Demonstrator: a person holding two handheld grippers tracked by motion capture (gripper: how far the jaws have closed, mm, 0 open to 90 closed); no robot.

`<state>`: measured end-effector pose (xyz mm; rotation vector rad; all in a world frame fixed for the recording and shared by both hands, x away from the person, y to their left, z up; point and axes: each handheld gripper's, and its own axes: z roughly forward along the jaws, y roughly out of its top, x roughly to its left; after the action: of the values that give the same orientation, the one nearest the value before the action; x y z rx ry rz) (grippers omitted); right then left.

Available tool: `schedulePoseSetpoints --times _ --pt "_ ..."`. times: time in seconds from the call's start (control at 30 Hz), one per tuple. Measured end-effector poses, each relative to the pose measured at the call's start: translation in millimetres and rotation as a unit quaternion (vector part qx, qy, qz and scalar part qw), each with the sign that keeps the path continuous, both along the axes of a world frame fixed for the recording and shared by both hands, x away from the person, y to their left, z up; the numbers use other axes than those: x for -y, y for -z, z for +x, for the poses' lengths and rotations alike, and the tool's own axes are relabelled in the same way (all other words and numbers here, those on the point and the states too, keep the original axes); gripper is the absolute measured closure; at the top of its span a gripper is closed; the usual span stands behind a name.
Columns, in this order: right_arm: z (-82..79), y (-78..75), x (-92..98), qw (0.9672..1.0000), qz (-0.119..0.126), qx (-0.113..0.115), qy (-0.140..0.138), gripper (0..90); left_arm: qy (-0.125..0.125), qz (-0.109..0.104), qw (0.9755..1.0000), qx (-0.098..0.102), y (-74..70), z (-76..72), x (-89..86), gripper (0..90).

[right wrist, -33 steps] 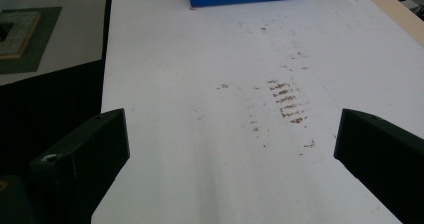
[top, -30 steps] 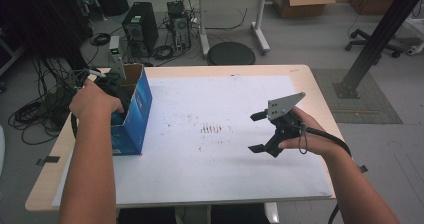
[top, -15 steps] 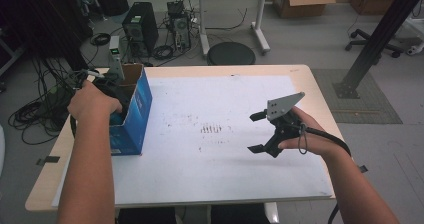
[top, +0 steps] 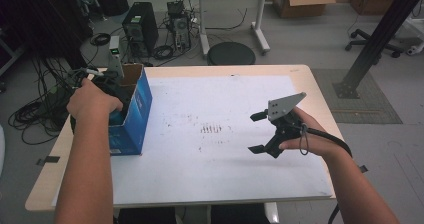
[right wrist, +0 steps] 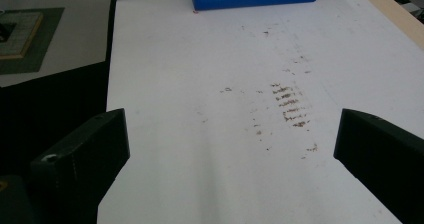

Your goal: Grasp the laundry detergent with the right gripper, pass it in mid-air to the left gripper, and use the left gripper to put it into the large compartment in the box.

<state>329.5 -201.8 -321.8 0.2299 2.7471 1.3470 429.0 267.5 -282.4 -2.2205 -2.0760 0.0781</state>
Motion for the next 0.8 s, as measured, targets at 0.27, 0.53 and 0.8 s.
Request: schedulePoseSetpoints --times 0.27,0.53,0.8 --pt "-0.1 -2.6 -3.3 1.0000 0.001 0.006 -0.005 1.4 -0.002 0.006 0.9999 0.009 -17.4 -3.4 1.3 26.4" --pt "0.1 -5.3 -6.1 0.9999 0.001 0.007 -0.007 1.3 -0.003 0.003 0.9998 0.020 -30.0 -8.8 1.7 22.4" --pt "-1.9 -8.6 -9.1 0.9998 0.002 0.012 -0.013 1.3 0.005 0.005 0.9996 0.027 -43.2 -13.7 3.8 20.0"
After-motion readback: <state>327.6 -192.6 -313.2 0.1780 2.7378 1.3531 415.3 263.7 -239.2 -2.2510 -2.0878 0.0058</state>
